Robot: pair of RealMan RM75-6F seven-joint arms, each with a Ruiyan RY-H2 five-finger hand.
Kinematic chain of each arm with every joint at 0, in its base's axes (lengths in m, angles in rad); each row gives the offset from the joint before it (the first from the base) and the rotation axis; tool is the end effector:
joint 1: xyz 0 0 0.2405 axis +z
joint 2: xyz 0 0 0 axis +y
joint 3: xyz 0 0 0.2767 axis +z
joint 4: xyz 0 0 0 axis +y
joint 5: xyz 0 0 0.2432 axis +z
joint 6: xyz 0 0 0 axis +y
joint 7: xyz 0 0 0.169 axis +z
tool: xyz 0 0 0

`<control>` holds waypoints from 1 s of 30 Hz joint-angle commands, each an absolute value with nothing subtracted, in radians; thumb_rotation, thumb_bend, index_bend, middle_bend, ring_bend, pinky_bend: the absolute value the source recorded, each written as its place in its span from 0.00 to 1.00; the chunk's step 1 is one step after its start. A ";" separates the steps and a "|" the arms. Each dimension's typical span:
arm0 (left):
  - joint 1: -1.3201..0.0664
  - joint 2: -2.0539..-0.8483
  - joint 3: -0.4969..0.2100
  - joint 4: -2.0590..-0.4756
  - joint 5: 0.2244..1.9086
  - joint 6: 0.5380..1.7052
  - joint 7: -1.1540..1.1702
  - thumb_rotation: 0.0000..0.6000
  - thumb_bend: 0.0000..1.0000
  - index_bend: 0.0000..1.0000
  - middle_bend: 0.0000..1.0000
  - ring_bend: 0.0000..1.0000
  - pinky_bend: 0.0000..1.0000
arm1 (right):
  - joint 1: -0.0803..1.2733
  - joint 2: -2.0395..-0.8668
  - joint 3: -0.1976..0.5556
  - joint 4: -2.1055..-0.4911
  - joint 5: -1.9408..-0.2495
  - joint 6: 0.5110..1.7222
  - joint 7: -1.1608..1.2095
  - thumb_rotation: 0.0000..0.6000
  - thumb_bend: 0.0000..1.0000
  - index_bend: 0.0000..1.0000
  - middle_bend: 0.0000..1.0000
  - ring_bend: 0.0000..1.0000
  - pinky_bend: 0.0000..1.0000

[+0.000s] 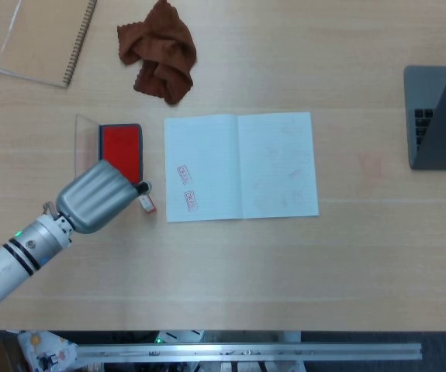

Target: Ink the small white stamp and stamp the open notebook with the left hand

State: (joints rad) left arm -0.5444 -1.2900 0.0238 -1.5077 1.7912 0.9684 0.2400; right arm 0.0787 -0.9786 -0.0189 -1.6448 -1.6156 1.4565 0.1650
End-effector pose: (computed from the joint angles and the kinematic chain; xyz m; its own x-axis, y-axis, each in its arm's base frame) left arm -0.2353 0.2918 -0.0152 0.7725 0.1208 0.6234 0.5040 -0.7139 -0.4861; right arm -0.3409 -0.1902 0.1606 0.3556 -0.1103 0.9281 -0.9333 -0.0947 0.3464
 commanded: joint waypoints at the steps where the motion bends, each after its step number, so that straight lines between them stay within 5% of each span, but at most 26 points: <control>1: -0.554 -1.308 0.023 -1.494 1.775 0.960 0.249 1.00 0.25 0.39 1.00 1.00 1.00 | 0.079 -0.979 -0.019 -1.642 -1.613 1.455 0.167 1.00 0.35 0.32 0.37 0.19 0.26; 30: -0.611 -1.416 0.081 -1.379 1.737 0.925 0.320 1.00 0.25 0.40 1.00 1.00 1.00 | 0.070 -0.979 -0.022 -1.636 -1.597 1.449 0.166 1.00 0.35 0.32 0.37 0.19 0.26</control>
State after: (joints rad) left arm -0.6109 -1.4149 0.0809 -1.3790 1.7375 0.9252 0.3202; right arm 0.0699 -0.9786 -0.0218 -1.6365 -1.5971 1.4488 0.1664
